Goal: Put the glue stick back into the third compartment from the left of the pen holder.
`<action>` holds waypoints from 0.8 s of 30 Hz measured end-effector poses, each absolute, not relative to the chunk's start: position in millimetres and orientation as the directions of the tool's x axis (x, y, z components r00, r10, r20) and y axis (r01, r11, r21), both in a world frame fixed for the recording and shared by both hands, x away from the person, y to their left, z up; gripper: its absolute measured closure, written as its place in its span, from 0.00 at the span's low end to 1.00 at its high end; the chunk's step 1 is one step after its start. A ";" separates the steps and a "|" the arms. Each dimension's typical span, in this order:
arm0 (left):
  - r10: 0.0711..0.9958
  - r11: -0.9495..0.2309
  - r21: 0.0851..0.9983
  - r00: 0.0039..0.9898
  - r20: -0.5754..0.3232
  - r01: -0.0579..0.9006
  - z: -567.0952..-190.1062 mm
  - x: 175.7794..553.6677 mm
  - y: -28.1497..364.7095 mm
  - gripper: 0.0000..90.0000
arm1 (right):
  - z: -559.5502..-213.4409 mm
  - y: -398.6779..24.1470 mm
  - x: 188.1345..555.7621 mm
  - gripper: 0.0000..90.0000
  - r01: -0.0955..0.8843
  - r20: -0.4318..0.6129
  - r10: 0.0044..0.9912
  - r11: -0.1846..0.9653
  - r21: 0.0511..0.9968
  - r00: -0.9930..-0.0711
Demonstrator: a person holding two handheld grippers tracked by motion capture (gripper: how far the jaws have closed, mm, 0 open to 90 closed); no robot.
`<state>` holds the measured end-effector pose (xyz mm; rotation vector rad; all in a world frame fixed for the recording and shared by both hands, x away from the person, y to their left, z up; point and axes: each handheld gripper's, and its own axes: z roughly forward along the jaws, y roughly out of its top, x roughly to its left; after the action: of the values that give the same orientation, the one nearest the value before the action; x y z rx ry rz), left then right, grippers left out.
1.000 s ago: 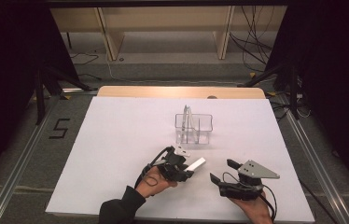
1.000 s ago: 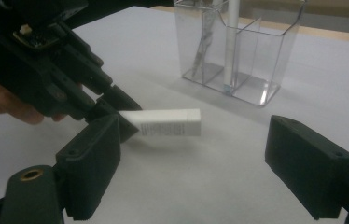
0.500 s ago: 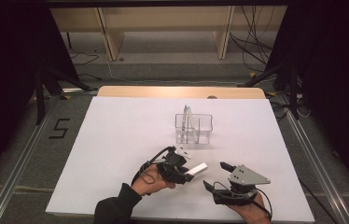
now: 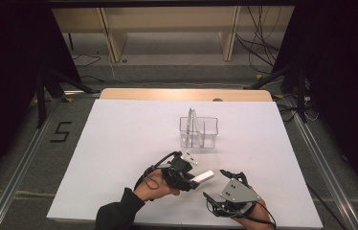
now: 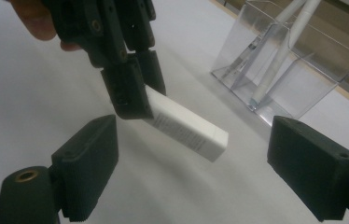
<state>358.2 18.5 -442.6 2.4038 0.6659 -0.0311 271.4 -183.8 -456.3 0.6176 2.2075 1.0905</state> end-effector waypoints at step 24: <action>0.398 -0.709 0.560 0.898 -0.185 0.429 -438.2 349.7 11.3 0.74 | -471.9 -158.2 256.4 0.23 -0.030 -0.595 0.463 0.772 0.634 -0.657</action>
<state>349.7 11.3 -438.2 2.4414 0.5919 -0.0659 256.4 -158.2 -471.9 0.3212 2.1687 0.7932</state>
